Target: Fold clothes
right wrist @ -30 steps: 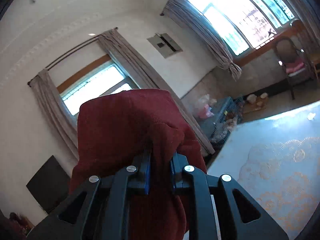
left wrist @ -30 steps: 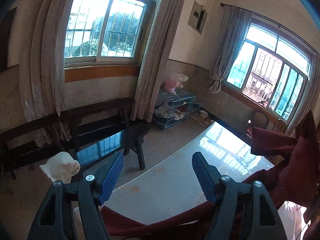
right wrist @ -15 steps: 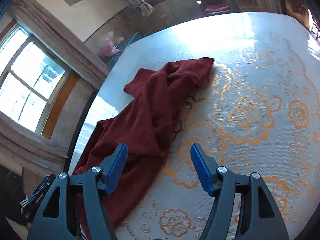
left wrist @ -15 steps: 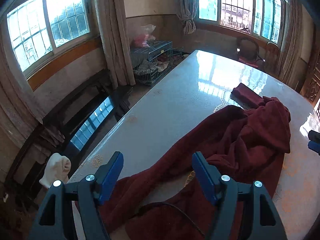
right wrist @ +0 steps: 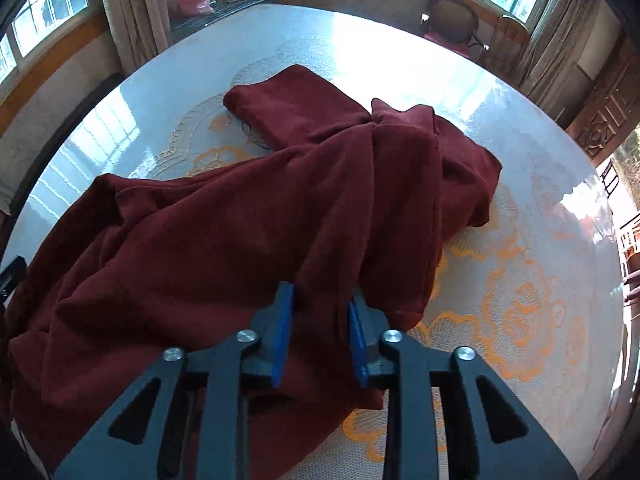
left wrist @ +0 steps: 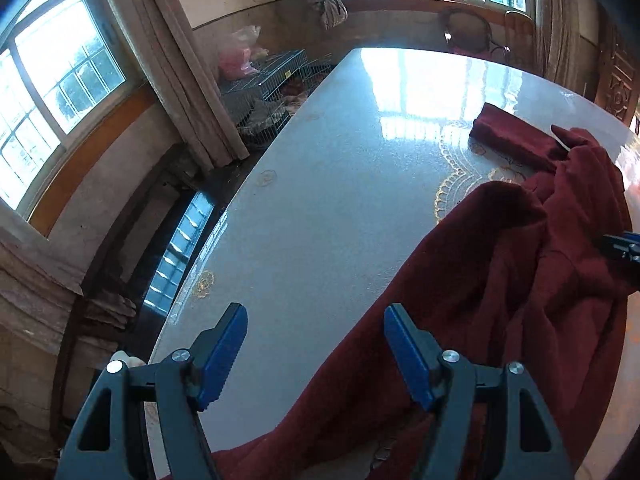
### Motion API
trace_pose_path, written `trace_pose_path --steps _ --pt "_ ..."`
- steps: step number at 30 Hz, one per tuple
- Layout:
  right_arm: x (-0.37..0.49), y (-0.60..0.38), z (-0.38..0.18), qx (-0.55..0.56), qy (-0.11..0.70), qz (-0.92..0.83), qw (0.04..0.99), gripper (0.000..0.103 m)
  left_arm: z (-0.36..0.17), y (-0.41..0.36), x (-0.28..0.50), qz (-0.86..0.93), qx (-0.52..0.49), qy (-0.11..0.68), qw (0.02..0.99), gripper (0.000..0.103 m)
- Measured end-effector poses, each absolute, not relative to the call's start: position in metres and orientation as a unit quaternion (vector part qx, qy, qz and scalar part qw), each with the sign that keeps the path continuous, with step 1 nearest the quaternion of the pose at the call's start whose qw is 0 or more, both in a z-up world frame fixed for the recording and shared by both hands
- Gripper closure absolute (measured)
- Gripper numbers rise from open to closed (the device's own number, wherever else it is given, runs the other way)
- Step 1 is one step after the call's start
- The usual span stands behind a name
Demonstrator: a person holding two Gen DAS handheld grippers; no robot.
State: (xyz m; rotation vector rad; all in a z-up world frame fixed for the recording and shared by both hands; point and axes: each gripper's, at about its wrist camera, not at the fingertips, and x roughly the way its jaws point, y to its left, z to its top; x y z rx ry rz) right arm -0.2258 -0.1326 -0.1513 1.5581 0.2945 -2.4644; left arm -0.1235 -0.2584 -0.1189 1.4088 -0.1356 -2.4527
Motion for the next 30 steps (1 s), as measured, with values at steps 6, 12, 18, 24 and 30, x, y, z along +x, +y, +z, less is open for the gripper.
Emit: trace_pose_path --steps 6,12,18,24,30 --pt "-0.206 -0.093 -0.108 0.498 0.050 -0.853 0.149 0.094 -0.129 -0.250 -0.136 -0.848 0.509 -0.061 0.136 0.030" --pt "-0.184 -0.034 -0.053 0.461 0.033 -0.876 0.139 0.096 -0.129 -0.234 -0.138 -0.847 0.513 -0.072 0.122 0.030" --pt "-0.161 0.080 -0.004 0.439 0.032 -0.897 0.030 0.096 -0.132 -0.207 -0.126 -0.850 0.513 -0.067 0.097 0.030" --pt "-0.153 0.223 -0.060 0.509 -0.033 -0.853 -0.110 0.093 -0.134 -0.180 -0.114 -0.853 0.513 -0.062 0.071 0.030" --pt "-0.106 0.270 -0.107 0.532 -0.021 -0.812 -0.240 0.069 -0.138 -0.149 -0.100 -0.865 0.484 -0.109 0.076 0.030"
